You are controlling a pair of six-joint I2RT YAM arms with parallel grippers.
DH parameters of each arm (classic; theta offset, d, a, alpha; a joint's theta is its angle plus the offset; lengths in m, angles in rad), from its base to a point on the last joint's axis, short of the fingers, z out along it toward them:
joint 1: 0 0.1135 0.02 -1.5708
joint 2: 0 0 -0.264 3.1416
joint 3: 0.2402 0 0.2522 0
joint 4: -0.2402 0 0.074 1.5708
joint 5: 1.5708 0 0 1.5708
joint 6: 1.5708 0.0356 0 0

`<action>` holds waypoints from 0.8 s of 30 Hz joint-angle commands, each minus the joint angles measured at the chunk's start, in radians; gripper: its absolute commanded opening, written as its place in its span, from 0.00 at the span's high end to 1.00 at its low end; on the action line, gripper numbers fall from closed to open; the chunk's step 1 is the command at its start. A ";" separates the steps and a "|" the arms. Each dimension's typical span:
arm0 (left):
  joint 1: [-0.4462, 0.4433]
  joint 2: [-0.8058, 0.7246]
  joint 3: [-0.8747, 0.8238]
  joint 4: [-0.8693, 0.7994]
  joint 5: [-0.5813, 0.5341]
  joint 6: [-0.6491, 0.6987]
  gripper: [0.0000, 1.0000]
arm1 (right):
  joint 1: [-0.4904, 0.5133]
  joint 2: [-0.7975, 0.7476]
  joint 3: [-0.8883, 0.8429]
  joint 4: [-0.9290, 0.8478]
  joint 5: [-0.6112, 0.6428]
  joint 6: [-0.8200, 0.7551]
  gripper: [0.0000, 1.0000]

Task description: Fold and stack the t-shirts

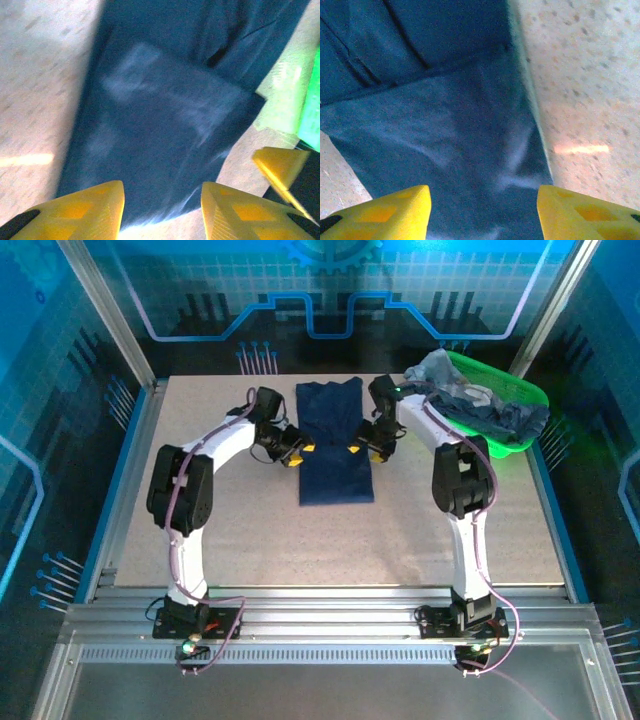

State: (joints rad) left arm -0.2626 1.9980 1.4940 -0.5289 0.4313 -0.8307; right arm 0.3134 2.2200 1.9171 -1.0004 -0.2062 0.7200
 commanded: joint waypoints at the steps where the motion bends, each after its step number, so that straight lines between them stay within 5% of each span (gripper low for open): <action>1: 0.001 -0.158 -0.155 -0.056 -0.020 -0.009 0.54 | -0.010 -0.145 -0.142 0.021 0.024 -0.024 0.41; 10: -0.053 -0.271 -0.517 0.163 0.040 -0.284 0.50 | 0.013 -0.346 -0.605 0.261 -0.083 0.058 0.43; 18: -0.067 -0.147 -0.475 0.299 0.052 -0.347 0.51 | 0.014 -0.236 -0.580 0.284 -0.129 0.071 0.47; 24: -0.073 -0.075 -0.402 0.323 0.063 -0.343 0.61 | 0.033 -0.187 -0.524 0.232 -0.128 0.085 0.52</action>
State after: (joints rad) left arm -0.3214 1.8679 1.0458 -0.3145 0.4946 -1.1709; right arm 0.3225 2.0026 1.3613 -0.7570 -0.3061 0.7883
